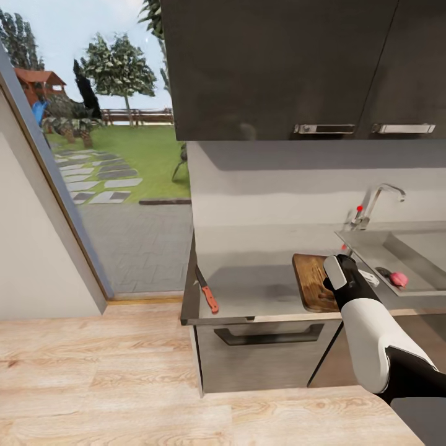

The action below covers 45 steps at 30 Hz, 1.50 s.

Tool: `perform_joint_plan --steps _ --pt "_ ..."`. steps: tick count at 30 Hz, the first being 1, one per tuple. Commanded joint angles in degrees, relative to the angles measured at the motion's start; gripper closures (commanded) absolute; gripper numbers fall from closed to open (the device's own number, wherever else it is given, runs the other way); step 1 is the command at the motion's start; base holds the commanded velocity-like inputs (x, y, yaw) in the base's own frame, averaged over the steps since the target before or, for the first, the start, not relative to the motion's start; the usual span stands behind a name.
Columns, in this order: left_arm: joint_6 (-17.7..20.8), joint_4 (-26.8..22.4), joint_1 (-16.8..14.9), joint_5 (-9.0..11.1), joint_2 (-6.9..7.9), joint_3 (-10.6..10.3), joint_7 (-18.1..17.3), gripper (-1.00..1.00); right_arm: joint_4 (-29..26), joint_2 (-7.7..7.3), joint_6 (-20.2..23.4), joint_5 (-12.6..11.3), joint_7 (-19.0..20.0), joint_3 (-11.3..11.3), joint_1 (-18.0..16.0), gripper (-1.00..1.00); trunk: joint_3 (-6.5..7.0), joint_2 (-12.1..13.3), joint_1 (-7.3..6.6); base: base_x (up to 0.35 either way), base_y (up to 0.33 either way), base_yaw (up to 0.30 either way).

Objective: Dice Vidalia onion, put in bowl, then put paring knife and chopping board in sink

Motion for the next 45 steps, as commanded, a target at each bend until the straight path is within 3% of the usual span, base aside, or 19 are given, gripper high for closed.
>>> perform_joint_plan --steps 1,45 --pt "-0.11 -0.05 0.0 0.02 0.02 -0.03 -0.01 -1.0 -0.07 -0.01 0.18 -0.51 -0.43 0.05 -0.04 -1.0 -0.14 -0.09 0.02 0.0 0.0 0.0" --pt "-0.11 -0.05 0.0 0.08 0.01 -0.01 -0.01 -1.0 -0.07 -0.01 0.18 -0.51 -0.43 0.04 -0.04 -1.0 -2.55 -0.09 0.02 0.0 0.0 0.0"
